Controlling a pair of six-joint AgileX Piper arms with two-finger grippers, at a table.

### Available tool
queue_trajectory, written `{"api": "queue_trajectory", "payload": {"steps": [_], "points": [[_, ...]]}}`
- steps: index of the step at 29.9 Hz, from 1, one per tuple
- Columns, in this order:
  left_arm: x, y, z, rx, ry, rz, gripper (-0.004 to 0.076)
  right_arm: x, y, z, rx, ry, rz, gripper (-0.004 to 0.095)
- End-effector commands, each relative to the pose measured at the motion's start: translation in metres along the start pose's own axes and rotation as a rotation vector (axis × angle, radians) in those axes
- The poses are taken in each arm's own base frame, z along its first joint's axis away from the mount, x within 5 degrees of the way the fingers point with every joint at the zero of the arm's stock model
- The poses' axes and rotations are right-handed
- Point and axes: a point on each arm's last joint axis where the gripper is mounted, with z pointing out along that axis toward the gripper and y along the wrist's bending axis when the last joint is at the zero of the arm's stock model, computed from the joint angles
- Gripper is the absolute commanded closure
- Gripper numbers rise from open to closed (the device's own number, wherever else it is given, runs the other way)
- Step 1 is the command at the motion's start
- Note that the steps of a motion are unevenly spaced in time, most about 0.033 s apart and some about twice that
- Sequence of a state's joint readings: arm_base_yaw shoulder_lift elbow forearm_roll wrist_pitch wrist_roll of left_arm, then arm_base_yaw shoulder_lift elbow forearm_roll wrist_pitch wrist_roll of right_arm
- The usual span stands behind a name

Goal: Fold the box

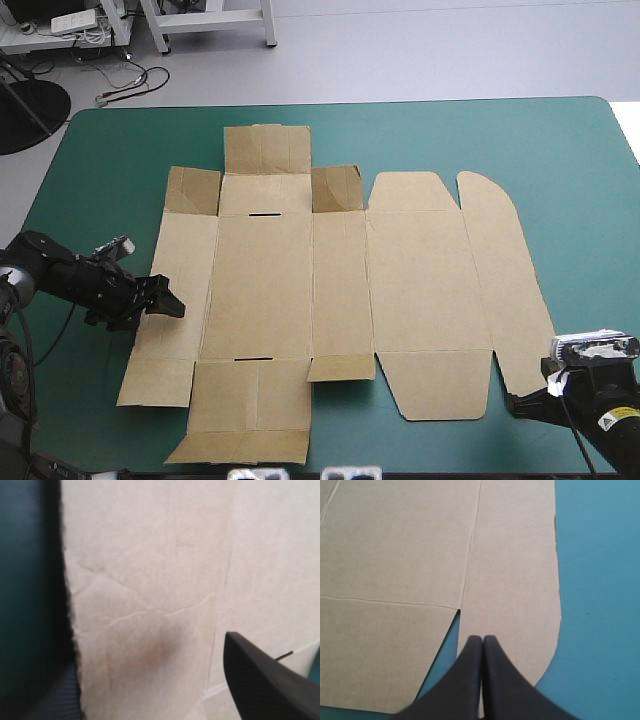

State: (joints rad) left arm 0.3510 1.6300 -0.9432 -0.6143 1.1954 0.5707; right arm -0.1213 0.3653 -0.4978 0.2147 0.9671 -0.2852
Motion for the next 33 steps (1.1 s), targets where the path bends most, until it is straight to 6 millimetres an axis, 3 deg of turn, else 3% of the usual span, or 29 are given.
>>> {"api": "queue_trajectory", "payload": {"steps": [1,6,9,11,15,20,24,33], "points": [[0.009,-0.009,0.008,0.108,0.017,-0.014,0.022,-0.012,-0.001,-0.005,0.015,-0.075,-0.009,0.0923],[0.02,-0.006,0.025,0.168,-0.007,-0.028,0.0248,-0.012,-0.001,-0.005,0.015,-0.075,-0.009,0.0923],[0.023,-0.005,0.029,0.165,-0.002,-0.027,0.0308,-0.012,-0.001,-0.005,0.015,-0.075,-0.009,0.0923],[0.023,-0.005,0.029,0.165,-0.002,-0.029,0.0414,-0.012,-0.001,-0.005,0.015,-0.075,-0.009,0.0923],[0.02,-0.006,0.025,0.161,-0.009,-0.012,0.0731,-0.012,-0.001,-0.005,0.014,-0.074,-0.009,0.0923],[0.007,-0.017,0.006,0.176,-0.031,0.054,0.0733,-0.012,-0.001,-0.005,0.014,-0.074,-0.009,0.0923],[-0.006,-0.039,-0.025,0.073,-0.047,0.216,0.0734,-0.012,-0.001,-0.005,0.014,-0.074,-0.009,0.0923],[-0.025,-0.137,-0.082,-0.236,-0.168,0.732,0.0734,-0.012,-0.001,-0.005,0.014,-0.074,-0.009,0.0923]]}}
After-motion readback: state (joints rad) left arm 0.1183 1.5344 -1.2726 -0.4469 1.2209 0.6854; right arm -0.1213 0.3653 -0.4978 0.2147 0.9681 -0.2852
